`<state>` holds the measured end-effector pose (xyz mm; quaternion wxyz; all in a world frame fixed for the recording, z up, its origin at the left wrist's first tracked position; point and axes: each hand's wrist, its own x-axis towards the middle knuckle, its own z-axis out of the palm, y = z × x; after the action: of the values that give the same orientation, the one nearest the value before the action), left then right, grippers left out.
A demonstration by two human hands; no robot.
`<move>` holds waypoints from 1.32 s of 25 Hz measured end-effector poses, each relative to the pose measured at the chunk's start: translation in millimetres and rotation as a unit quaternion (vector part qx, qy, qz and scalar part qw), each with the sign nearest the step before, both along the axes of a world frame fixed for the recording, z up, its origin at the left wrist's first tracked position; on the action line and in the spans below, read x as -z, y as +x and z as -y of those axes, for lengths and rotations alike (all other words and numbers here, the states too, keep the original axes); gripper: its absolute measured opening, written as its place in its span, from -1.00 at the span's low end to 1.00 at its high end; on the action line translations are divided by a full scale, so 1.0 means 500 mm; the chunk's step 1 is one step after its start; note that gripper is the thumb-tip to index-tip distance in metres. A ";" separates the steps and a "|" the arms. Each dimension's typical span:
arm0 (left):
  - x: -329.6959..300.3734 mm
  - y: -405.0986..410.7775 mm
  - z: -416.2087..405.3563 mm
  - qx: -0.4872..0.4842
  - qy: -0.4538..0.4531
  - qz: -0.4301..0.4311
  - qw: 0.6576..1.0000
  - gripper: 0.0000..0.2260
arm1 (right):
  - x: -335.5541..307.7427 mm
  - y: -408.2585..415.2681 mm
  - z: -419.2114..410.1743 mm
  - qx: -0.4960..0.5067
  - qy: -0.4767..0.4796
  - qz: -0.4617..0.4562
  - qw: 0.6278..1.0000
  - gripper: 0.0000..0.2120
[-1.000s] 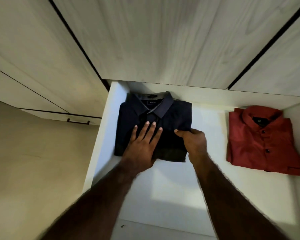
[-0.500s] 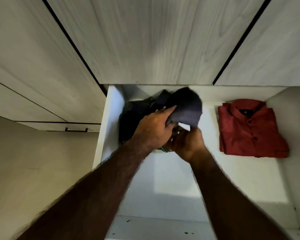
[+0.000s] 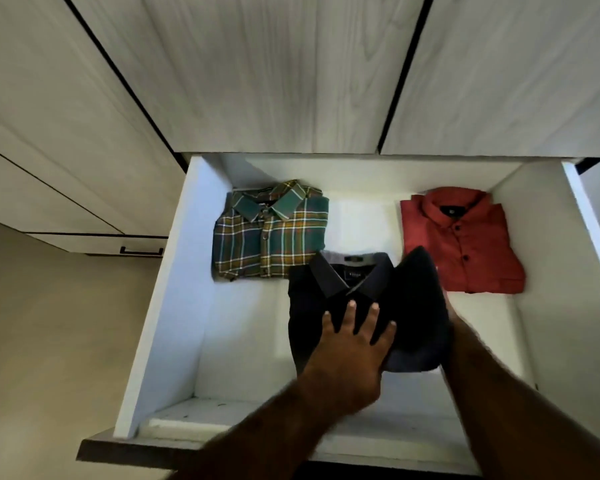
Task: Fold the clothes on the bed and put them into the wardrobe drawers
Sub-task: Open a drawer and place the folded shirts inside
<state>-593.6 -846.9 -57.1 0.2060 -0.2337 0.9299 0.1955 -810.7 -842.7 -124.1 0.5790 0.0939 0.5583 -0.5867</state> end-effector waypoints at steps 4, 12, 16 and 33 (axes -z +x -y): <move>0.056 0.002 -0.023 0.046 0.047 0.043 0.997 -0.20 | -0.016 -0.016 -0.071 -0.008 0.012 -0.038 0.999 -0.55; 0.097 0.024 0.047 -0.027 -0.067 -0.002 0.997 0.04 | -0.084 0.023 -0.112 -0.218 0.095 -0.795 0.558 -0.76; 0.129 0.043 0.035 0.047 -0.052 0.089 0.994 0.25 | -0.061 0.036 -0.136 -0.544 0.075 -0.651 0.524 0.01; 0.121 0.042 0.056 -0.065 -0.003 0.118 0.991 0.28 | -0.034 0.049 -0.172 -0.621 0.177 -0.588 0.488 0.27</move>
<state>-572.4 -875.1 -117.5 0.3006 -0.3158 0.8825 0.1764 -786.3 -756.8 -107.0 0.3021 -0.5429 0.7749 0.1165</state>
